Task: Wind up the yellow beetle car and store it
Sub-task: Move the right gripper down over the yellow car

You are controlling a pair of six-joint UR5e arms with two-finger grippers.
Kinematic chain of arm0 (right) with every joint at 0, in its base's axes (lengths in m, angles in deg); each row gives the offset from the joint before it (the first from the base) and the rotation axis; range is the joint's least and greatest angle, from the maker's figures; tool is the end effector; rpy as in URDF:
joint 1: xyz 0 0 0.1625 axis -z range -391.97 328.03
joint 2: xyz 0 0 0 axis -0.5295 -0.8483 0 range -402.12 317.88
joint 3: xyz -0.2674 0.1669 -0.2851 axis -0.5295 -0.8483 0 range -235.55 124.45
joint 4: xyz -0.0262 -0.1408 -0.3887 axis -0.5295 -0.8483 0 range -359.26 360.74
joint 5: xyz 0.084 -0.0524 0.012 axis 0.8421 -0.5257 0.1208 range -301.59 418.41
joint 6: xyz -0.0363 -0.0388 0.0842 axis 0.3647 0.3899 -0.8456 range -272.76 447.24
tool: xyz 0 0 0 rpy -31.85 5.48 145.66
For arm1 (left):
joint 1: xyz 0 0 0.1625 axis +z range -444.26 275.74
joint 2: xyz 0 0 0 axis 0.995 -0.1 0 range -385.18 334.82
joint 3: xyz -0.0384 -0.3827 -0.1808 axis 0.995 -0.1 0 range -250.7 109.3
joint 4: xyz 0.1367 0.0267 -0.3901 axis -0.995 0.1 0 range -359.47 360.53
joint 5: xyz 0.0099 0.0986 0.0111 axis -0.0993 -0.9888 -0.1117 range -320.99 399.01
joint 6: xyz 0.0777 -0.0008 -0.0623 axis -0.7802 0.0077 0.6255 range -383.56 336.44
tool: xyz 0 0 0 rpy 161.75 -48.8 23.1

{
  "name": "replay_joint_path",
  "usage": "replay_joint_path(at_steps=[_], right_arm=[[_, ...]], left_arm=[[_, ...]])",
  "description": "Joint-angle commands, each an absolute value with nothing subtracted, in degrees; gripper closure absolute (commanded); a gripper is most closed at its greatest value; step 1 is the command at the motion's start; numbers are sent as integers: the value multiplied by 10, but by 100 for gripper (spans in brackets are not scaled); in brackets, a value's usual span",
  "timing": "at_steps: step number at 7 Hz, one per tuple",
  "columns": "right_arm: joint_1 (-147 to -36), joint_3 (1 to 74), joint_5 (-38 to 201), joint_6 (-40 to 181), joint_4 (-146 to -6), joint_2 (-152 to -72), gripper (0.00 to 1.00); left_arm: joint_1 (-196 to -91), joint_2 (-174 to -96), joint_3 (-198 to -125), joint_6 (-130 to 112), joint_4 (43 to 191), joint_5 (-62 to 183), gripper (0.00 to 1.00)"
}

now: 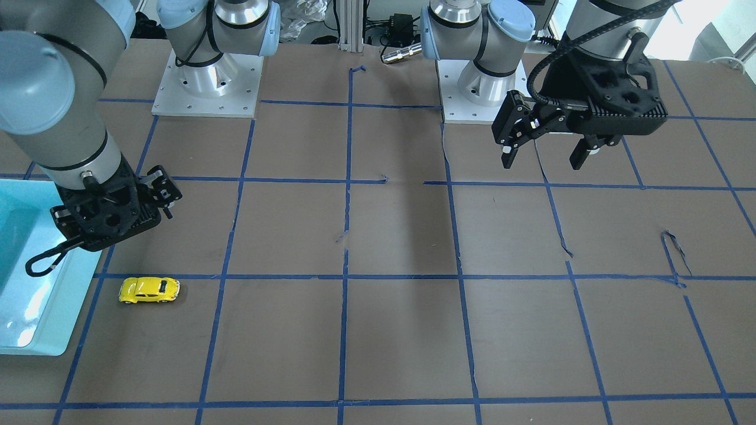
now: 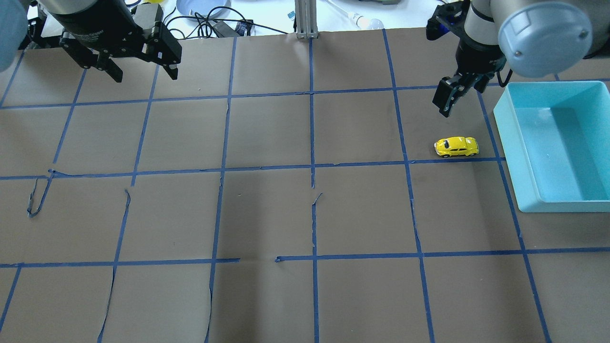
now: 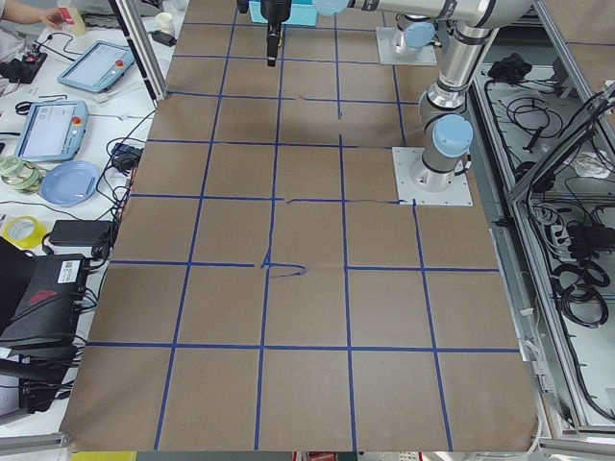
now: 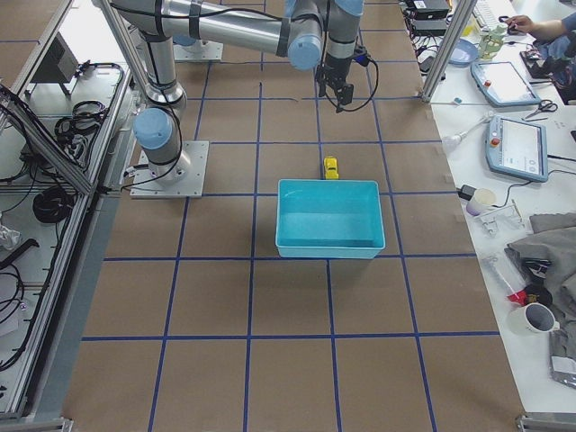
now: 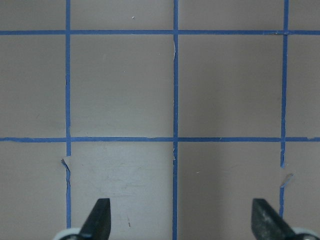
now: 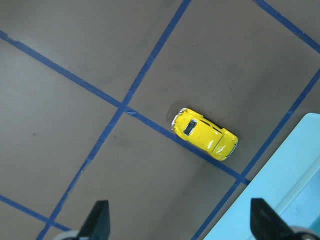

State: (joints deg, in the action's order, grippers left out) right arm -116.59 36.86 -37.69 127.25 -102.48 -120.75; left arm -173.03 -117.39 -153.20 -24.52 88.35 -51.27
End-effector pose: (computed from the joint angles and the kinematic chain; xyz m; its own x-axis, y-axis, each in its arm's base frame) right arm 0.0693 -0.5725 0.3858 -0.8185 -0.5696 0.0749 -0.5648 0.8217 0.0760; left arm -0.1217 -0.5214 0.5376 -1.0000 -0.0056 -0.0071 -0.0046 0.9915 -0.1300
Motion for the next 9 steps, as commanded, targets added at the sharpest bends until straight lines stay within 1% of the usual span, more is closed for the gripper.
replay_joint_path(at_steps=[1,3,4,6,9], right_arm=[[-1123,450,-371,1420,-1158,-1185,0],[-1116,464,-377,1452,-1190,-1154,0],[-1116,491,-372,1451,-1199,-1153,0],[-1116,561,-371,1464,-1346,-1146,0],[-1116,566,-371,1708,-1369,-1130,0]], left_arm=[[-1727,-1173,-1532,-251,885,-513,0],[-1728,-1174,-1532,-251,884,-513,0],[-1727,-1173,-1532,-251,885,-513,0],[-1729,-1173,-1532,-251,885,-513,0],[-1729,-1172,-1533,-251,885,-513,0]])
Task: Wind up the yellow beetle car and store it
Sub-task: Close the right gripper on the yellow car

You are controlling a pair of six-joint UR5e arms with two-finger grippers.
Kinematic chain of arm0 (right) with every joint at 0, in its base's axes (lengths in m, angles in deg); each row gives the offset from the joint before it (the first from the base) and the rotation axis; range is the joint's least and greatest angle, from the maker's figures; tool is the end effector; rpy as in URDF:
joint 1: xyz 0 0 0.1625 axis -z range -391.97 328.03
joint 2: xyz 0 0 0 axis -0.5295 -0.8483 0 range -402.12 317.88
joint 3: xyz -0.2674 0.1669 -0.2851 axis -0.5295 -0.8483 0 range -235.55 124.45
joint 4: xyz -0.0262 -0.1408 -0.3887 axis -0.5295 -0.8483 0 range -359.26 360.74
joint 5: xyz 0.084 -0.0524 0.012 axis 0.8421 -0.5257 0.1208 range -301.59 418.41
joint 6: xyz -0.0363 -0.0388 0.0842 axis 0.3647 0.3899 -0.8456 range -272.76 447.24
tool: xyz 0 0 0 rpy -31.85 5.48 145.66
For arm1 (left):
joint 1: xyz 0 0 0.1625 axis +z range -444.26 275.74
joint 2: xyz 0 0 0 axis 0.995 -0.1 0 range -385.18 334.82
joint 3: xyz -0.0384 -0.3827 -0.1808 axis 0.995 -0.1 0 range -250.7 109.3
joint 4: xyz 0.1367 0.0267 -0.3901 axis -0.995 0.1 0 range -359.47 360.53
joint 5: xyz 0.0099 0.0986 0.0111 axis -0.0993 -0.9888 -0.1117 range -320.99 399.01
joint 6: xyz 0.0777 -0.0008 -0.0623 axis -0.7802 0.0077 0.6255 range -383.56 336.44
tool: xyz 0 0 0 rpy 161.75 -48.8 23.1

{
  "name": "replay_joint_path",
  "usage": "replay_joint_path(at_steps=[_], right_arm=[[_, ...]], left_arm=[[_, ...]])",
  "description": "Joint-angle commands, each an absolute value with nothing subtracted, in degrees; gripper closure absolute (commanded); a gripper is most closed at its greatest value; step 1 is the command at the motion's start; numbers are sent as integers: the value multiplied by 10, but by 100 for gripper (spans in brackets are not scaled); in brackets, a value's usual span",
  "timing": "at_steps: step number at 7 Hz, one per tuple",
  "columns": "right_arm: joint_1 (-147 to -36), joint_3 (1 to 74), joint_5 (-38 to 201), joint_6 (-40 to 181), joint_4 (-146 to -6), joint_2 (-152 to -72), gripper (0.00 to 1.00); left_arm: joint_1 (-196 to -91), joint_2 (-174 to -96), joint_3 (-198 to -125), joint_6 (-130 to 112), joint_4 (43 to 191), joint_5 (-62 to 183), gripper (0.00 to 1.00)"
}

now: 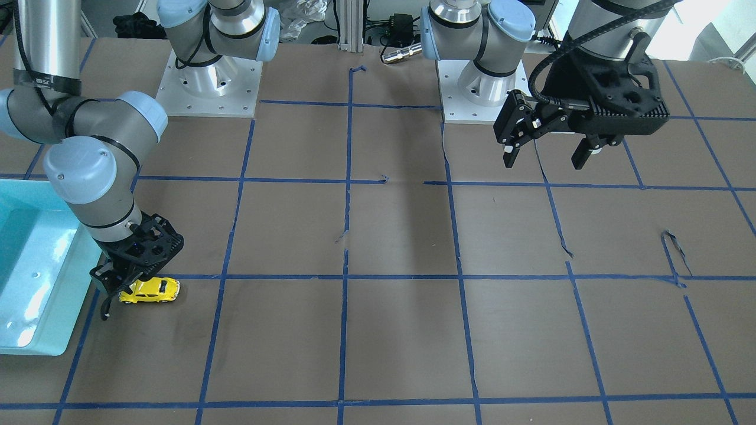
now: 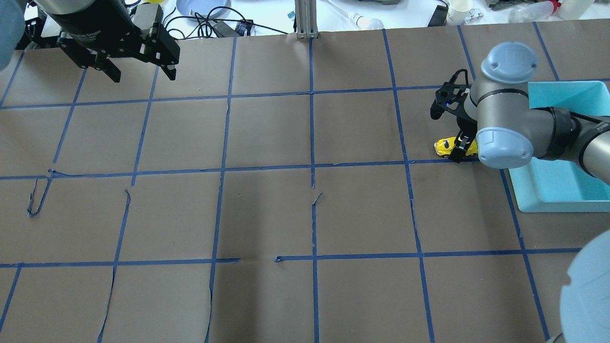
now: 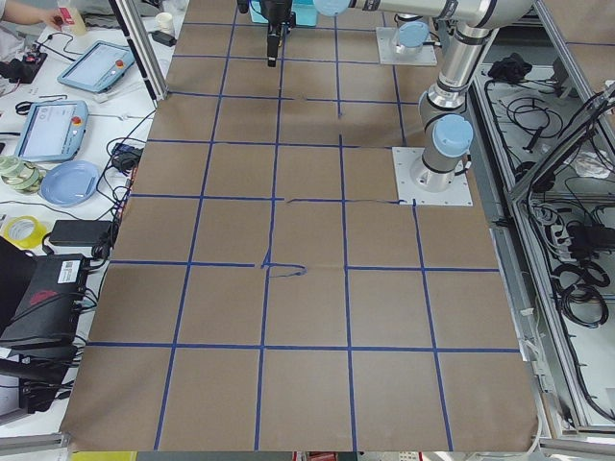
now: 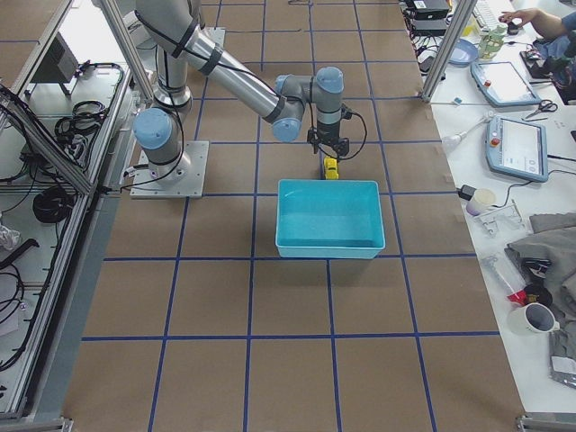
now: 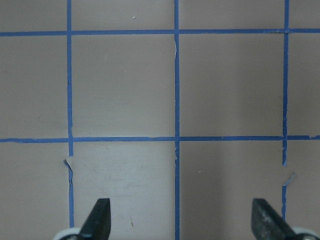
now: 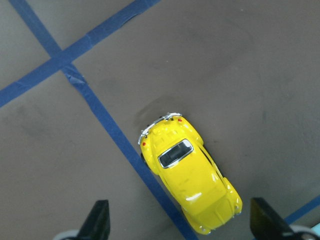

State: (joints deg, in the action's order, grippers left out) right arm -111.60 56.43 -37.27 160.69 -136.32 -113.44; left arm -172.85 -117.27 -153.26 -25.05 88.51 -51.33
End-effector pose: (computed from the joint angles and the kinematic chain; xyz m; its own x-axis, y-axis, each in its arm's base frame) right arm 0.0235 -0.5572 0.2223 -0.4496 -0.8830 0.1347 -0.8855 0.4604 0.0626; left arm -0.1200 -0.5207 0.5378 -1.0000 0.0003 -0.0093 0.0015 0.9918 -0.1281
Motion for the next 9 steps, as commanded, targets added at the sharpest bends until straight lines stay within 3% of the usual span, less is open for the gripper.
replay_joint_path(at_steps=[1,4,9], right_arm=[[-1116,564,-362,1743,-1367,-1126,1],[-1113,529,-340,1873,-1373,-1089,2],[-1101,531,-339,1919,-1370,-1086,4]], left_arm=[[-1728,-1172,-1533,-251,885,-513,0],[-1729,-1172,-1533,-251,886,-513,0],[-1729,-1172,-1533,-251,886,-512,0]])
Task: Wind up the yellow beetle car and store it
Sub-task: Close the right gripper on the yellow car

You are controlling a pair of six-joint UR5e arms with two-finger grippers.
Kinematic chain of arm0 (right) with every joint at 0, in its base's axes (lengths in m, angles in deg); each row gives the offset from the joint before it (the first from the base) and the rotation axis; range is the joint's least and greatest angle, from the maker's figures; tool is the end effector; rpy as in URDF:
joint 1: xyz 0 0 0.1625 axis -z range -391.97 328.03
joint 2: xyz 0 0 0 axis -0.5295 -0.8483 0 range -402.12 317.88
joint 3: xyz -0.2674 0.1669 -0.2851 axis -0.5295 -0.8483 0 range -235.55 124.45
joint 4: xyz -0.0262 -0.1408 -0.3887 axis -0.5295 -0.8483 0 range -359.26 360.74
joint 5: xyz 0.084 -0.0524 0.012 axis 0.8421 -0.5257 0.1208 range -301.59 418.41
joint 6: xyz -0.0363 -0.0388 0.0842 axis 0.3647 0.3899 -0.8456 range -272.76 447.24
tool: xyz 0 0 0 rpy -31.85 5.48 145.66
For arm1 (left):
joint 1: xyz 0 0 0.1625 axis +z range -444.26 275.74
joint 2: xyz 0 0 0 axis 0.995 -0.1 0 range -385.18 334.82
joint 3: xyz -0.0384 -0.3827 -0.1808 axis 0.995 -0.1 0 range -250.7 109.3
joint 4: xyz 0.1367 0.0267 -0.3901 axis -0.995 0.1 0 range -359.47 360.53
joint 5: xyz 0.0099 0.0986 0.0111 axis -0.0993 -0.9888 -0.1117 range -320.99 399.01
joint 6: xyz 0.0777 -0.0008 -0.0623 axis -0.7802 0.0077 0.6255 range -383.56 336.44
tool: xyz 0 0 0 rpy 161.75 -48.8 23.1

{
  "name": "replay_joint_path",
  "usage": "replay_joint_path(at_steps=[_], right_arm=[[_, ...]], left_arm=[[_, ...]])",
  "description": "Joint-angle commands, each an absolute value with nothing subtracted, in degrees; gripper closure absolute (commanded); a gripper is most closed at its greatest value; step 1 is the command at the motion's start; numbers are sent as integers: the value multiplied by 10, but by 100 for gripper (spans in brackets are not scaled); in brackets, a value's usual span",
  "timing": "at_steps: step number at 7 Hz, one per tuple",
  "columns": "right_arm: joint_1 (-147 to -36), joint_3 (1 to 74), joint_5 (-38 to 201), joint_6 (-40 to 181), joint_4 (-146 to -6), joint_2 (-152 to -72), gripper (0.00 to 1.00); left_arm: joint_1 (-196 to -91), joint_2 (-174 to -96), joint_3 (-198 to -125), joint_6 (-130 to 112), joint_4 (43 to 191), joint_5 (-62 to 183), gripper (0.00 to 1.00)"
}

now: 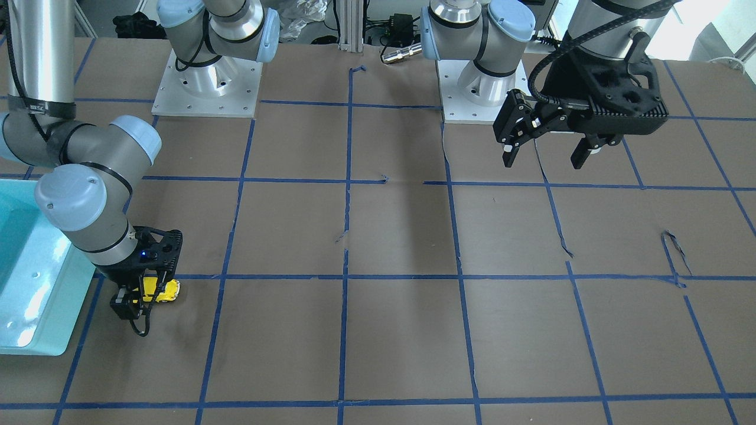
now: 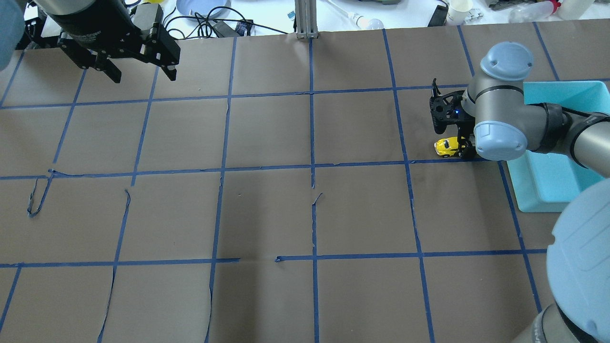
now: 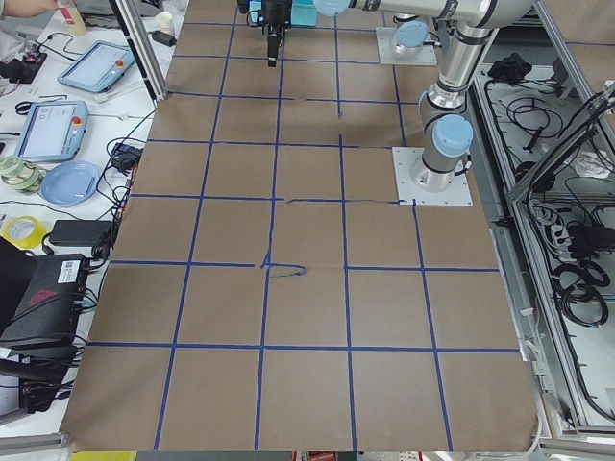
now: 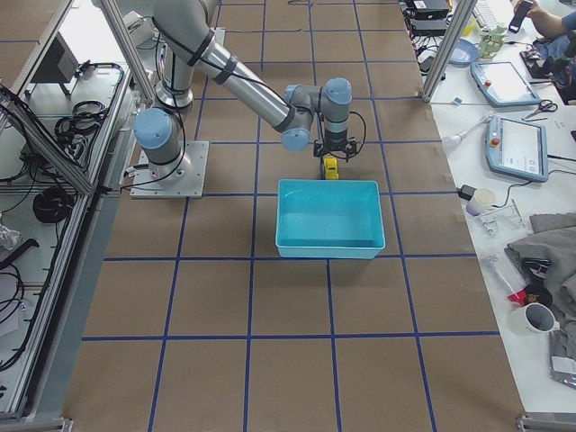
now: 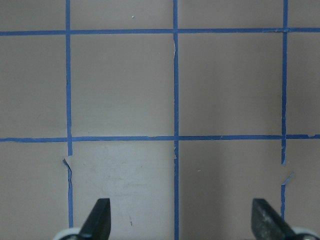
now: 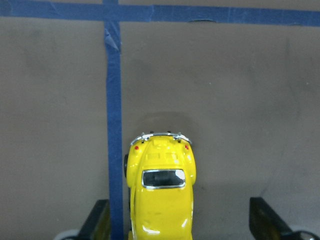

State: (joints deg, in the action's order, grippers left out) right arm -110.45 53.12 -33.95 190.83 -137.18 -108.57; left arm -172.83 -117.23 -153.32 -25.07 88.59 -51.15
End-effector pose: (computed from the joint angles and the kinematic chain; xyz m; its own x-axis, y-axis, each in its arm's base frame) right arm 0.0128 -0.5838 0.1995 0.0368 -0.9956 0.0867 -0.9975 -0.0314 0.0632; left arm -0.1202 -0.5203 0.5375 -1.0000 0.0007 -0.0061 0.0015 0.9920 -0.1265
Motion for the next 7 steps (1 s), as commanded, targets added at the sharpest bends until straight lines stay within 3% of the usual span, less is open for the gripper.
replay_joint_path(at_steps=[1,3,5,6,7], right_arm=[[-1102,530,-339,1920,-1371,-1086,4],[-1101,531,-338,1919,-1371,-1085,15],[-1101,531,-339,1919,-1370,-1080,35],[-1101,532,-339,1919,-1370,-1080,57],[-1101,532,-340,1919,-1370,-1080,73]], left_arm=[[-1729,-1172,-1533,-251,886,-512,0],[-1729,-1172,-1533,-251,886,-511,0],[-1729,-1172,-1533,-251,886,-511,0],[-1729,-1172,-1533,-251,886,-512,0],[-1729,-1172,-1533,-251,886,-512,0]])
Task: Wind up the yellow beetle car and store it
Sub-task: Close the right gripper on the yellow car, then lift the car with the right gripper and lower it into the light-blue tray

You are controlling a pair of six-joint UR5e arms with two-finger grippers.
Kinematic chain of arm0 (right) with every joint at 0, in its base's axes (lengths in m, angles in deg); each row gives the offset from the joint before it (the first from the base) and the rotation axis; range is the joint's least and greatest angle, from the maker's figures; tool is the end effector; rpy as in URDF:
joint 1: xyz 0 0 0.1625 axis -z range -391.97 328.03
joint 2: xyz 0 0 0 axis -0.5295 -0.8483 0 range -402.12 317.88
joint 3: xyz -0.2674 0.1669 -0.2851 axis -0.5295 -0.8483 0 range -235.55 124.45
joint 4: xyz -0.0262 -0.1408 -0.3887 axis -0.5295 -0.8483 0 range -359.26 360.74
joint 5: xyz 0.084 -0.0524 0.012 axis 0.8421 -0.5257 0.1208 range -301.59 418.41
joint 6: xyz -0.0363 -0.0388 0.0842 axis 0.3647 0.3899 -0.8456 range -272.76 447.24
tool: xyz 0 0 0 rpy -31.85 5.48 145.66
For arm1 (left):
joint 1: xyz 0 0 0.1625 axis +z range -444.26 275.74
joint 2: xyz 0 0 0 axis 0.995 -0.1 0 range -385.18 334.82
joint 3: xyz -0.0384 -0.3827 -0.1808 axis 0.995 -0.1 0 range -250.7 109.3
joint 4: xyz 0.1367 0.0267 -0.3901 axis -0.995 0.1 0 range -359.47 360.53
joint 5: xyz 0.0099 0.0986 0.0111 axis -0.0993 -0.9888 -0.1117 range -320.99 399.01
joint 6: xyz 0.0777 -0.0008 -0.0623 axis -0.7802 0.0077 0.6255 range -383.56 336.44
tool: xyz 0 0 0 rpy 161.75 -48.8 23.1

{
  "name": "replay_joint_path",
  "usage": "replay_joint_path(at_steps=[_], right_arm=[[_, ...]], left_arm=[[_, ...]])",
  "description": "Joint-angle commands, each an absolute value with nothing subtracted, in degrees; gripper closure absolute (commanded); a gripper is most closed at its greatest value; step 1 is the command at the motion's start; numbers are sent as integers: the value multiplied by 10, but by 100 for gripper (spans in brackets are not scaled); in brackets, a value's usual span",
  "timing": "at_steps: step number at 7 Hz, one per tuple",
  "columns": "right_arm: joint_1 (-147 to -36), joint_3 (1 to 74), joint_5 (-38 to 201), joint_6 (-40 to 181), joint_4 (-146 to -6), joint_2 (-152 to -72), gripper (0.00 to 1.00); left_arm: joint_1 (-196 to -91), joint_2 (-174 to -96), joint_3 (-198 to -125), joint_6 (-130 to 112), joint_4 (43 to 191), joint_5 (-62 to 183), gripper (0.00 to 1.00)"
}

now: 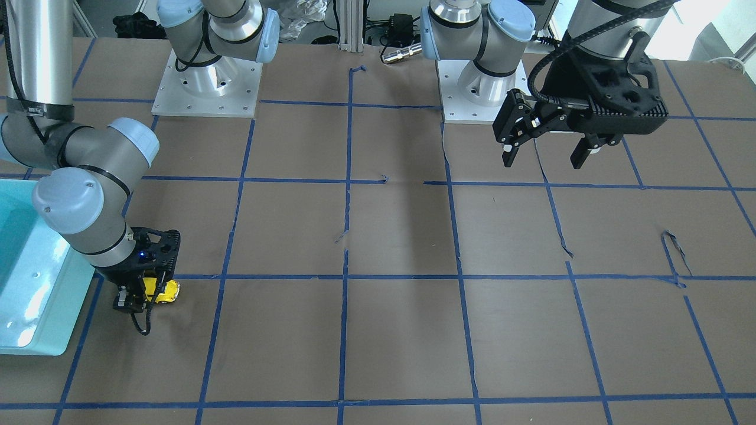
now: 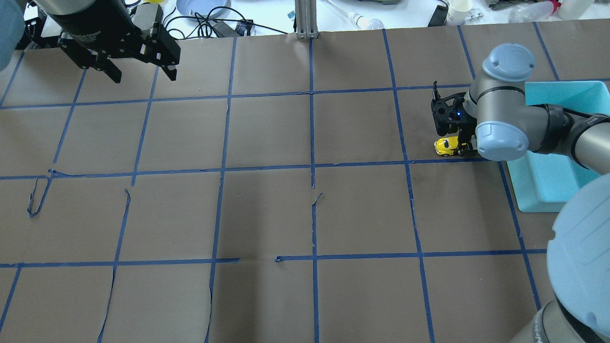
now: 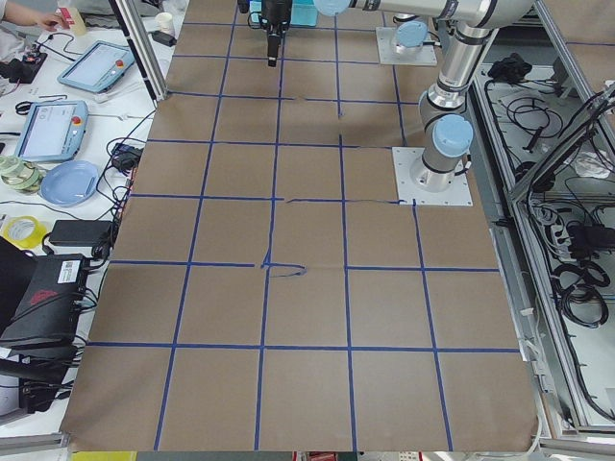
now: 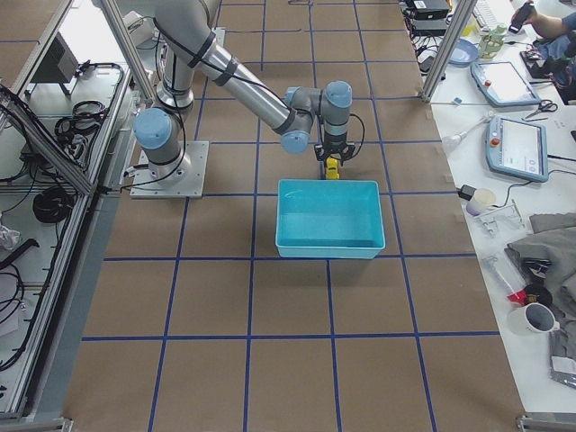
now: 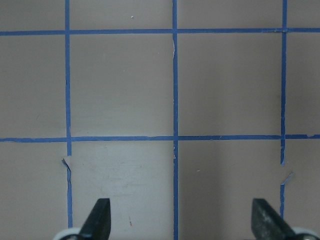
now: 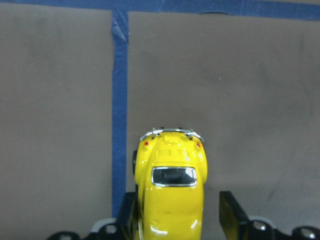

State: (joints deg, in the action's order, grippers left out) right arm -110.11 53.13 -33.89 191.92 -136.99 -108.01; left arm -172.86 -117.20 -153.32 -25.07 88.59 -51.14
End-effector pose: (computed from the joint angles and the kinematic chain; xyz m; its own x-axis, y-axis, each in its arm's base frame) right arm 0.0095 -0.5838 0.1935 0.0497 -0.9961 0.0730 -0.9971 -0.0453 0.0605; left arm -0.1205 -0.5201 0.5378 -1.0000 0.0013 -0.0060 0.0020 0.9919 -0.1270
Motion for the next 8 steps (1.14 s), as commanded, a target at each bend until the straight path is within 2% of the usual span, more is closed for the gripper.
replay_joint_path(at_steps=[1,2,4,6,8], right_arm=[[-1101,530,-341,1918,-1368,-1080,89],[-1101,528,-342,1917,-1365,-1086,95],[-1102,509,-343,1910,-1325,-1116,96],[-1098,422,-347,1912,-1176,-1156,96],[-1050,347,-342,1921,-1071,-1160,96]], left_arm=[[-1729,-1172,-1533,-251,886,-511,0],[-1729,-1172,-1533,-251,886,-511,0],[-1729,-1171,-1533,-251,886,-511,0],[-1729,-1171,-1533,-251,886,-511,0],[-1729,-1171,-1533,-251,886,-511,0]])
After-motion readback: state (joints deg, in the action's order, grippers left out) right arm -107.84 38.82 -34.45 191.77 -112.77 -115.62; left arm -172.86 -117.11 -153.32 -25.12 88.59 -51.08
